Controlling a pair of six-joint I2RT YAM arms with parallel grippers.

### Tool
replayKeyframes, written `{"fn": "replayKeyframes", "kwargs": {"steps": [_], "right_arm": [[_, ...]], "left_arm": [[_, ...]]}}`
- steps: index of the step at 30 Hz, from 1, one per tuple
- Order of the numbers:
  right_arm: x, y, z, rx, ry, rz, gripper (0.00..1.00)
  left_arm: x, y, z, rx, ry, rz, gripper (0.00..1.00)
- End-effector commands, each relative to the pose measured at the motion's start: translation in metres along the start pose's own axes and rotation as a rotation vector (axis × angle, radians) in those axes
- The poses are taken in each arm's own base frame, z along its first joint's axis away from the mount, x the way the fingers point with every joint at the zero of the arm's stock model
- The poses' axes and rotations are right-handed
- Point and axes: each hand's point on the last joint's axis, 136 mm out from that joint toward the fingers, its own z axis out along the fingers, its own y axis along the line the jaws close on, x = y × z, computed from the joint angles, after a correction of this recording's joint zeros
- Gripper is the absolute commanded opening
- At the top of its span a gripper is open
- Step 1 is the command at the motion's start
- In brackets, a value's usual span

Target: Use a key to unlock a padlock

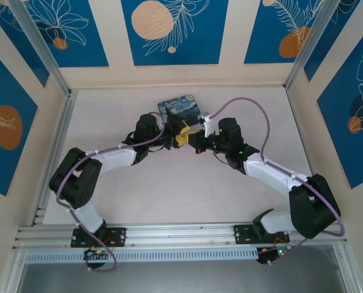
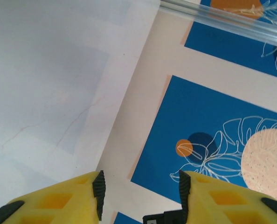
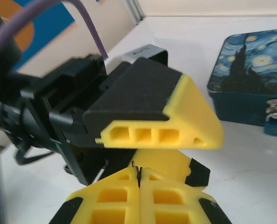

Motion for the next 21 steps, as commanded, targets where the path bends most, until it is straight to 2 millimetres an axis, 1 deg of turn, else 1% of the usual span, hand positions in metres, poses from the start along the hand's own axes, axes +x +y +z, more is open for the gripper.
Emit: {"fn": "replayKeyframes", "kwargs": {"steps": [1, 3, 9, 11, 18, 21], "right_arm": [[-0.009, -0.017, -0.002, 0.187, -0.015, -0.182, 0.00], [-0.009, -0.018, 0.001, 0.220, -0.017, -0.223, 0.00], [-0.010, -0.025, 0.004, 0.273, -0.022, -0.270, 0.00], [-0.010, -0.024, 0.006, 0.275, -0.017, -0.283, 0.00], [-0.010, -0.019, 0.008, 0.264, -0.015, -0.319, 0.00], [-0.008, -0.019, 0.010, 0.268, -0.005, -0.329, 0.00]], "left_arm": [[0.006, -0.011, -0.005, -0.013, -0.012, -0.027, 0.43], [0.007, -0.011, -0.006, -0.021, -0.013, -0.031, 0.39], [0.010, -0.007, -0.007, -0.048, -0.008, -0.030, 0.35], [0.011, -0.008, -0.006, -0.047, -0.003, -0.029, 0.31], [0.011, -0.006, 0.000, -0.054, 0.008, -0.031, 0.27], [0.012, -0.006, 0.002, -0.052, 0.015, -0.031, 0.21]]}}
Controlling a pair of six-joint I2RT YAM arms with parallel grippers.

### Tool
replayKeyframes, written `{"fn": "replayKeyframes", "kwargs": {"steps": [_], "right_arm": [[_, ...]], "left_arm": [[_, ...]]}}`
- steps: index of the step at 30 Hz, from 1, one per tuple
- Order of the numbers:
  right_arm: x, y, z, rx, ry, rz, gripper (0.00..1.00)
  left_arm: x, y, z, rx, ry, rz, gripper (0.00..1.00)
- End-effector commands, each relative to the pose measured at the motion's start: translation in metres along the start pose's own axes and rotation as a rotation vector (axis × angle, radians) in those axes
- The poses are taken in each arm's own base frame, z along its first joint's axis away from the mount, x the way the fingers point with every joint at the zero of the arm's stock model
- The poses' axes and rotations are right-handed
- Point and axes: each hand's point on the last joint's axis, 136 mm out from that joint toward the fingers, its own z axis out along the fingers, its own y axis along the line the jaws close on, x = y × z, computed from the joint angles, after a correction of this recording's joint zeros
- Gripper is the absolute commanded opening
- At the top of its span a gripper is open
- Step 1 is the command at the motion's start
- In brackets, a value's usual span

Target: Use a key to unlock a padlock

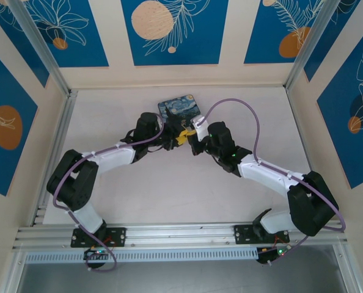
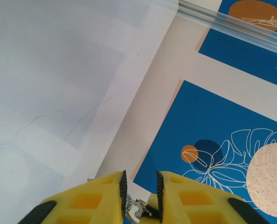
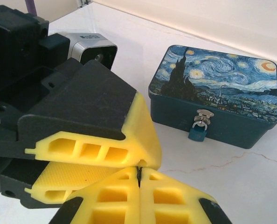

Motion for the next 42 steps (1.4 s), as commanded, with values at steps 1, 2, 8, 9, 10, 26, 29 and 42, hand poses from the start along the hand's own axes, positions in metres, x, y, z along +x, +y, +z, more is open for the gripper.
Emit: {"fn": "replayKeyframes", "kwargs": {"steps": [1, 2, 8, 9, 10, 26, 29, 42], "right_arm": [[-0.013, -0.001, 0.002, 0.024, -0.026, -0.047, 0.00], [-0.013, -0.001, 0.002, 0.026, -0.024, -0.048, 0.00], [-0.014, 0.001, 0.006, 0.032, -0.024, -0.064, 0.00], [-0.015, 0.002, 0.006, 0.031, -0.026, -0.066, 0.00], [-0.016, 0.003, 0.007, 0.031, -0.027, -0.066, 0.00], [-0.061, -0.053, -0.045, -0.301, -0.116, 0.873, 0.63], [-0.064, -0.062, -0.039, -0.367, -0.154, 1.033, 0.62], [-0.075, -0.074, -0.005, -0.508, -0.237, 1.230, 0.52]], "left_arm": [[0.007, -0.012, 0.004, 0.018, 0.022, 0.023, 0.19], [0.007, -0.012, 0.005, 0.018, 0.022, 0.022, 0.18], [0.008, -0.012, 0.006, 0.017, 0.032, 0.025, 0.03], [0.009, -0.013, 0.006, 0.018, 0.036, 0.027, 0.00], [0.009, -0.012, 0.007, 0.018, 0.039, 0.027, 0.00], [-0.016, -0.075, 0.002, 0.179, -0.105, 0.674, 0.00], [-0.015, -0.091, 0.001, 0.233, -0.137, 0.785, 0.00], [-0.029, -0.108, 0.005, 0.388, -0.220, 0.731, 0.00]]}}
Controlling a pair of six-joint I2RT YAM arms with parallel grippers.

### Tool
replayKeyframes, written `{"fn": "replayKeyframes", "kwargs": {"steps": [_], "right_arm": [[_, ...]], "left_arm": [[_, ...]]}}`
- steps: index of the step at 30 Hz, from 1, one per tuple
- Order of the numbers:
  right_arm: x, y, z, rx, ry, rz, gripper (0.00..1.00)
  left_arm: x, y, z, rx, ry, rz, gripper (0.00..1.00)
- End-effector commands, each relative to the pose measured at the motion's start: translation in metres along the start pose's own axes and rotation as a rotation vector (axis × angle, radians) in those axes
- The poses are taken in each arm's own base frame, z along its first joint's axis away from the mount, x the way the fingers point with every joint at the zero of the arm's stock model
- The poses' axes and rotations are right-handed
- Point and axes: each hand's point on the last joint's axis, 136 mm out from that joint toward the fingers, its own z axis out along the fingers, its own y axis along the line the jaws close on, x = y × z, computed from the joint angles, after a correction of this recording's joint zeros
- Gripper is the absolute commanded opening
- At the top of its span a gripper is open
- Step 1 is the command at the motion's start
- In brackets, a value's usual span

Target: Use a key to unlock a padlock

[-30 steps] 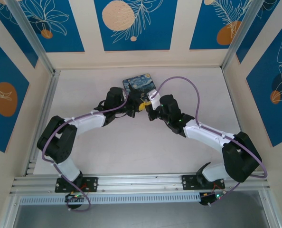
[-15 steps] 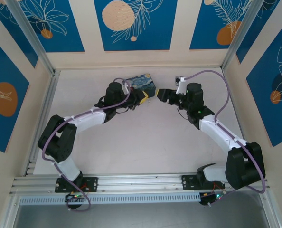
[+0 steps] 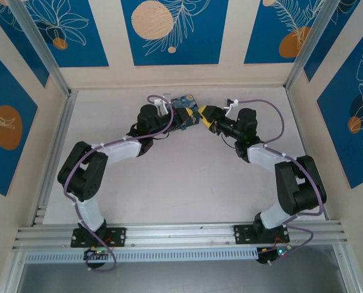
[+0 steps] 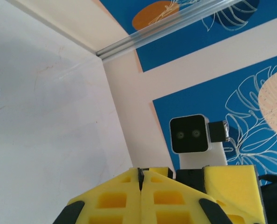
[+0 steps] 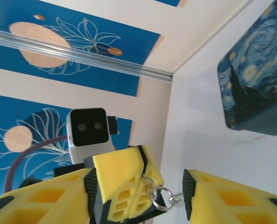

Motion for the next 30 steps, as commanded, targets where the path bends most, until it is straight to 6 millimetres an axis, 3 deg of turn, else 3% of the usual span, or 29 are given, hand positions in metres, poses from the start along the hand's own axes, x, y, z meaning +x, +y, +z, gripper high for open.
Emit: {"fn": "replayKeyframes", "kwargs": {"steps": [1, 7, 22, 30], "right_arm": [[-0.002, 0.015, 0.008, -0.095, 0.006, 0.046, 0.51], [0.006, 0.001, 0.020, -0.127, 0.016, 0.106, 0.46], [0.010, 0.006, 0.033, -0.175, 0.033, 0.116, 0.32], [0.008, 0.007, 0.034, -0.181, 0.029, 0.119, 0.15]], "left_arm": [[-0.017, -0.017, 0.001, 0.078, -0.081, 0.017, 0.00], [-0.020, -0.015, 0.003, 0.079, -0.103, 0.013, 0.00], [-0.017, -0.008, 0.004, 0.071, -0.104, 0.007, 0.00], [-0.016, -0.007, 0.005, 0.068, -0.101, 0.005, 0.00]]}}
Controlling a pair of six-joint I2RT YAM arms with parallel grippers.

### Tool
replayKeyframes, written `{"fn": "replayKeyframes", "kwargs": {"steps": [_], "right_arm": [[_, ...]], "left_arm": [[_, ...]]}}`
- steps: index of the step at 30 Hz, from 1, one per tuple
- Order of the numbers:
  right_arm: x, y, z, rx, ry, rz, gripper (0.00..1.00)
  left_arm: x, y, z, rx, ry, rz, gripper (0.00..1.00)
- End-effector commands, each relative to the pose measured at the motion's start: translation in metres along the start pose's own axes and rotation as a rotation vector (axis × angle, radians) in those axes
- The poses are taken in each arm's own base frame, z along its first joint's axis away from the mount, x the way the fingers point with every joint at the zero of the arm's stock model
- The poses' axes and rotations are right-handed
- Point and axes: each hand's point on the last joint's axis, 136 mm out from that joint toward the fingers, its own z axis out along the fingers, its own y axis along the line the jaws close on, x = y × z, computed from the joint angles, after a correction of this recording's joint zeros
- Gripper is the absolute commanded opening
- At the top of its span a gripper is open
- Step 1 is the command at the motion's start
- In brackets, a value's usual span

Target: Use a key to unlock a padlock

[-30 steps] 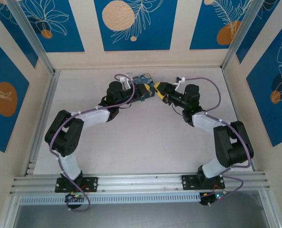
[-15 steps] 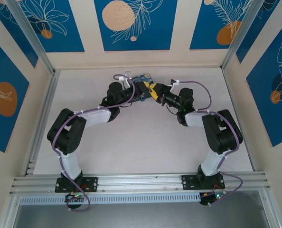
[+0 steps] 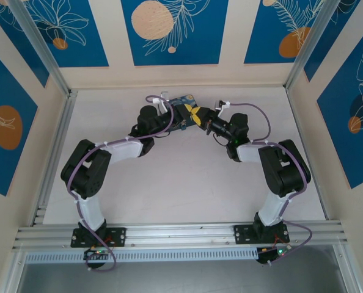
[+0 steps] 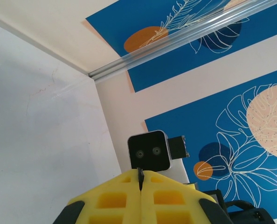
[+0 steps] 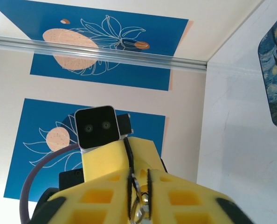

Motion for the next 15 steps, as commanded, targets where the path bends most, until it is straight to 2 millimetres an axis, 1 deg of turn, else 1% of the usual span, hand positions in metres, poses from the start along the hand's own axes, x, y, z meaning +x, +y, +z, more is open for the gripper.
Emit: {"fn": "replayKeyframes", "kwargs": {"steps": [1, 5, 11, 15], "right_arm": [[-0.003, 0.008, 0.005, -0.032, -0.006, -0.018, 0.11], [-0.004, 0.007, 0.005, -0.031, -0.008, -0.014, 0.01], [-0.011, 0.006, 0.001, -0.032, -0.034, -0.005, 0.00], [-0.014, 0.002, 0.001, -0.023, -0.041, 0.007, 0.00]], "left_arm": [[-0.002, -0.005, 0.001, 0.030, -0.021, 0.010, 0.00], [-0.001, -0.002, 0.000, 0.026, -0.024, 0.007, 0.00], [0.000, -0.001, -0.003, 0.025, -0.031, -0.001, 0.00], [0.002, -0.002, -0.006, 0.025, -0.036, -0.006, 0.00]]}}
